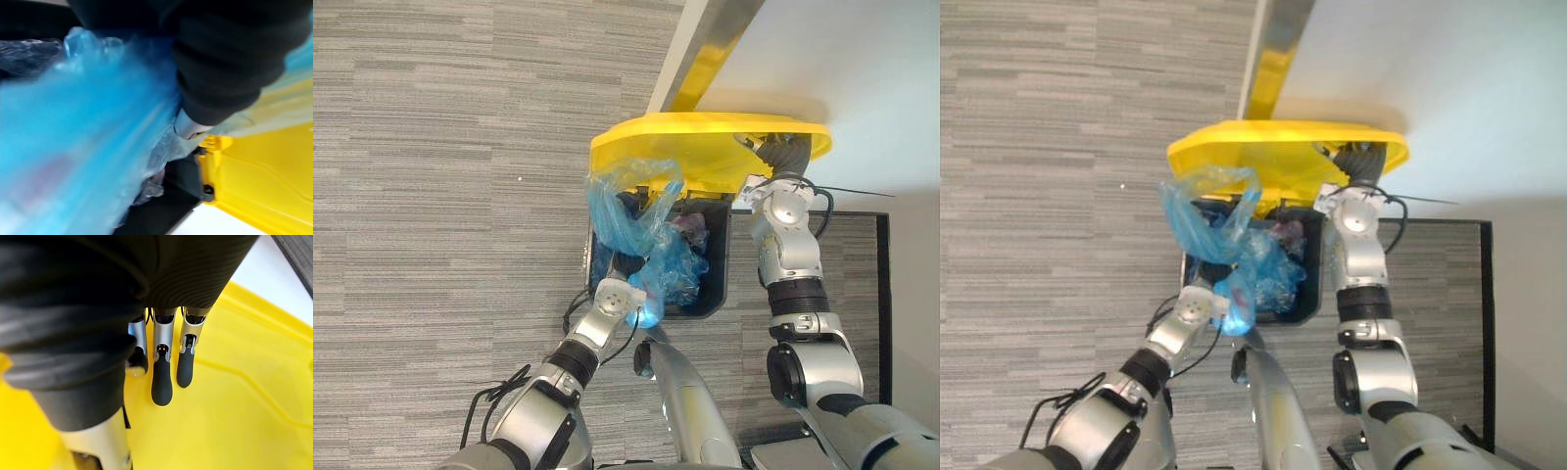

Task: Gather rubbish on tea table into small bin, then transfer packed bag to large trash can.

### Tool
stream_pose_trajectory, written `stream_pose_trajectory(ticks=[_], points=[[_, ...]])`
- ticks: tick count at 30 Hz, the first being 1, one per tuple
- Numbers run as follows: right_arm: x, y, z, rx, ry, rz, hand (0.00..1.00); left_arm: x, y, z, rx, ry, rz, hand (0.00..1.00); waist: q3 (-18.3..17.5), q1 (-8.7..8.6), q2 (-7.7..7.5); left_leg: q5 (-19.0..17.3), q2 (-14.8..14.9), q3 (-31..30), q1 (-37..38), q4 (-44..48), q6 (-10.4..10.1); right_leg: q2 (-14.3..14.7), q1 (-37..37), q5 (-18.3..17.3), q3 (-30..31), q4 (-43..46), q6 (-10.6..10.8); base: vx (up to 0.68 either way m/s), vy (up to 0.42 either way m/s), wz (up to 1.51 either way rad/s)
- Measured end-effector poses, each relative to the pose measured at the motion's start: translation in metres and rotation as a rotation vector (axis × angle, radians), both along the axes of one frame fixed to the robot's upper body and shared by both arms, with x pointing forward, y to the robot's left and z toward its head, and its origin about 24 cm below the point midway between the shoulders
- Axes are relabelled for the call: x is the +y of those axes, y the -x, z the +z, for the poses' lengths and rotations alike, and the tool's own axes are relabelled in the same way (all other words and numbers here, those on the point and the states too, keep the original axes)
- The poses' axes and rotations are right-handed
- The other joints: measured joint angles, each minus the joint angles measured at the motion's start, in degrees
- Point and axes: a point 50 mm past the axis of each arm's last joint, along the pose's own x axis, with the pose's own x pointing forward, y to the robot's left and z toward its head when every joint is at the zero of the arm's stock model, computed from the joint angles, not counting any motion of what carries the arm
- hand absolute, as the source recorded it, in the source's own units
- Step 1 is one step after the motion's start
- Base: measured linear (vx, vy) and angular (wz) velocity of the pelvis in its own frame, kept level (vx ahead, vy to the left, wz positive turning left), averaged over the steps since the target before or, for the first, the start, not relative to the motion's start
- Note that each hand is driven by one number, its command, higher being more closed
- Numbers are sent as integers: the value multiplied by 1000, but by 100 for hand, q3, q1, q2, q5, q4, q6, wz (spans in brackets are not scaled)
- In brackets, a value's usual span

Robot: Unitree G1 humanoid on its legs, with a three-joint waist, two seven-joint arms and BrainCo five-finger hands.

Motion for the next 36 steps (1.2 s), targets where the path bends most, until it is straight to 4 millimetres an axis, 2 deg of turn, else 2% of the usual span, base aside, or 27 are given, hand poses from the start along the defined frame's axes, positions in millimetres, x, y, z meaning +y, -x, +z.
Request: stream_pose_trajectory(ticks=[2,5,17,21,24,25,29,34,36], points=[[3,0,0,0,9,8,0,11,-1,-9,53,-31,50,0,0,-19,0,-21,88,-4,-83,120,-37,33,-4,-1,-75,0,0,71,26,5],[4,0,-1,1,15,12,0,17,-2,-11,59,-71,70,0,1,-7,-2,-27,114,-44,-163,206,-49,29,-11,0,-115,0,-2,47,34,11],[22,-1,-5,18,103,100,0,13,-6,-1,16,-101,57,0,0,111,-4,-115,166,-64,-133,490,-81,65,82,3,-127,130,-6,45,45,-1],[32,0,-24,70,92,138,0,13,-5,2,-6,-106,49,0,2,177,-7,-131,165,12,150,442,-45,83,316,0,-76,129,-2,48,48,-5],[33,0,-28,81,105,146,0,14,-3,0,-5,-110,47,0,-4,202,-20,-100,94,10,258,293,-20,33,360,-10,-43,129,11,29,35,7],[35,0,-31,88,103,153,0,17,-1,-3,-4,-115,48,0,-4,199,-21,-28,56,10,353,149,-7,10,401,-51,-42,126,67,56,13,12],[38,2,-45,128,126,166,0,23,8,-9,10,-57,54,0,-7,216,-22,187,44,-4,670,-255,-33,1,585,-142,-103,124,53,86,-5,13],[34,9,-69,194,152,159,0,30,20,-11,-3,31,59,0,-86,229,-23,396,-19,-65,906,-598,24,-83,735,-213,-235,118,19,76,3,15],[27,17,-95,271,138,150,0,41,31,-22,28,76,95,0,-193,255,-14,488,-38,-162,1058,-743,35,-131,900,-267,-345,118,10,60,16,26]])
